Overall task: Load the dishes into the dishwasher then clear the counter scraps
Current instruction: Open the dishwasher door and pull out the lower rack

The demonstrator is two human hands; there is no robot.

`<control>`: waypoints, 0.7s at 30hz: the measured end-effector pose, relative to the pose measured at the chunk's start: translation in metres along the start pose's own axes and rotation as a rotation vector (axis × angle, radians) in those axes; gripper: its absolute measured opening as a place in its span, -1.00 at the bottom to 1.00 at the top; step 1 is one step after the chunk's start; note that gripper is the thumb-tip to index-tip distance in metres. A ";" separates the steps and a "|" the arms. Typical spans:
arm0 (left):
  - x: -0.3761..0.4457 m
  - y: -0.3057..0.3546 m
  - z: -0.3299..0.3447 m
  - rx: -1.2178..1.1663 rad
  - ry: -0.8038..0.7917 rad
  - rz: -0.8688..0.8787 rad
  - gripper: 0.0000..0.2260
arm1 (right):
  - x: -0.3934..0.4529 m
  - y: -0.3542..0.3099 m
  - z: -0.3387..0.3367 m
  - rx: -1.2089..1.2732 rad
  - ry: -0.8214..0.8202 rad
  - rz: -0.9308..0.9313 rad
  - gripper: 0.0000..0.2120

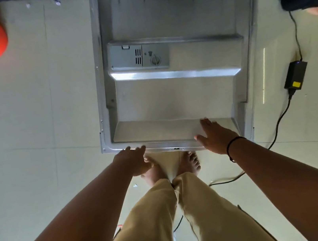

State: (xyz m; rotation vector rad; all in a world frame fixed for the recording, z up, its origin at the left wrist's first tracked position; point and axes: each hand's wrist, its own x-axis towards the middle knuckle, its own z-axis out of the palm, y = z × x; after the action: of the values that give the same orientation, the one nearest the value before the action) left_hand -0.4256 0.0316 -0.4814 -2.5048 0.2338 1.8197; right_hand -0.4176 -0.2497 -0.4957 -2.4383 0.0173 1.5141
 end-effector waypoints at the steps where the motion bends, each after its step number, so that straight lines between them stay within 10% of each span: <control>1: -0.012 0.000 -0.007 0.008 0.019 0.003 -0.33 | -0.011 -0.002 -0.009 0.048 0.046 0.005 -0.33; 21: -0.075 0.002 -0.269 -0.051 0.444 0.084 -0.38 | -0.067 -0.053 -0.229 0.144 0.315 0.088 -0.27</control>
State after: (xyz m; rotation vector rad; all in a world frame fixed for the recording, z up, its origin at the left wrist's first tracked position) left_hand -0.1946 0.0056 -0.3259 -2.9473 0.3109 1.2805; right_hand -0.2390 -0.2609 -0.3294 -2.5585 0.2887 1.1025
